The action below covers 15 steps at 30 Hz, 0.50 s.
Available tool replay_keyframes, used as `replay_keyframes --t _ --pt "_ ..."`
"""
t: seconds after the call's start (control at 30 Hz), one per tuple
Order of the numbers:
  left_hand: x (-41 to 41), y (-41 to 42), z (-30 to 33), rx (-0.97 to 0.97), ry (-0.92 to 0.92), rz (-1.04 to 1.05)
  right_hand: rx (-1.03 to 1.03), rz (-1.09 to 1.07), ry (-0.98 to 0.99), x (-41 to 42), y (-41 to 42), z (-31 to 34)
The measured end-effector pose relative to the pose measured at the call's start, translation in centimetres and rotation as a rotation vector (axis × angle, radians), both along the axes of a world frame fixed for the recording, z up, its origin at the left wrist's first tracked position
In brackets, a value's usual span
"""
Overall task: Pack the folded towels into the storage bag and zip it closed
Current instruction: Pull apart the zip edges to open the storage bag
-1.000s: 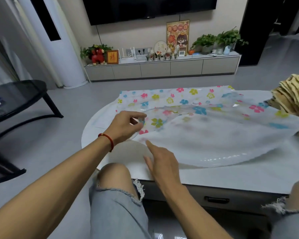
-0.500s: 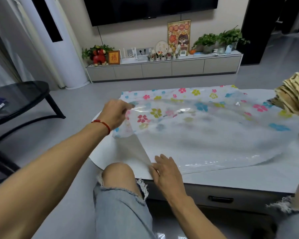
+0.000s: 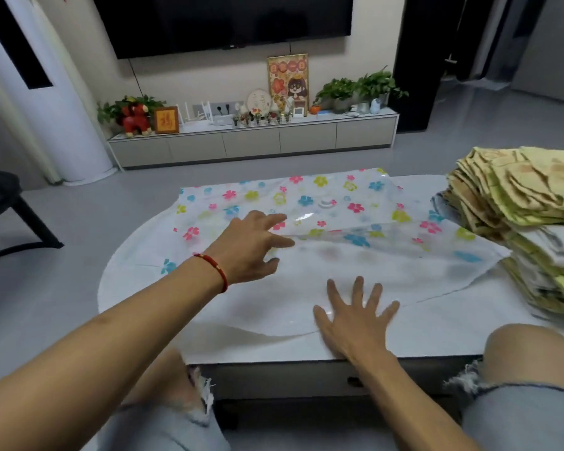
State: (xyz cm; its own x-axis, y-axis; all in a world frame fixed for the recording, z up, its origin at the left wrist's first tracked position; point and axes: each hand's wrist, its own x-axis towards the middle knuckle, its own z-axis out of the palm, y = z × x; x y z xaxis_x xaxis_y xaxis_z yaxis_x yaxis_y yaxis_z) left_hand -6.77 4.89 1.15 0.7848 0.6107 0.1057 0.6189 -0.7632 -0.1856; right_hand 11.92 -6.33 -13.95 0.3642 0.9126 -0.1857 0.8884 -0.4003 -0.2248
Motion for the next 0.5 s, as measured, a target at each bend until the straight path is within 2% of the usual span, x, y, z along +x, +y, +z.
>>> replay_keyframes --t 0.17,0.3,0.4,0.5 --pt "5.7 0.4 -1.6 0.018 0.191 -0.055 -0.027 0.149 0.009 2.3 1.5 -0.4" --pt "7.6 1.4 -2.4 -0.002 0.191 -0.005 -0.048 0.204 0.108 4.4 1.2 2.8" --pt "8.3 2.4 -2.3 -0.041 0.076 0.026 0.232 0.142 0.226 7.9 -1.0 6.6" --pt "8.8 3.3 -1.5 -0.105 -0.065 0.028 0.632 -0.026 0.167 13.9 -2.8 11.2"
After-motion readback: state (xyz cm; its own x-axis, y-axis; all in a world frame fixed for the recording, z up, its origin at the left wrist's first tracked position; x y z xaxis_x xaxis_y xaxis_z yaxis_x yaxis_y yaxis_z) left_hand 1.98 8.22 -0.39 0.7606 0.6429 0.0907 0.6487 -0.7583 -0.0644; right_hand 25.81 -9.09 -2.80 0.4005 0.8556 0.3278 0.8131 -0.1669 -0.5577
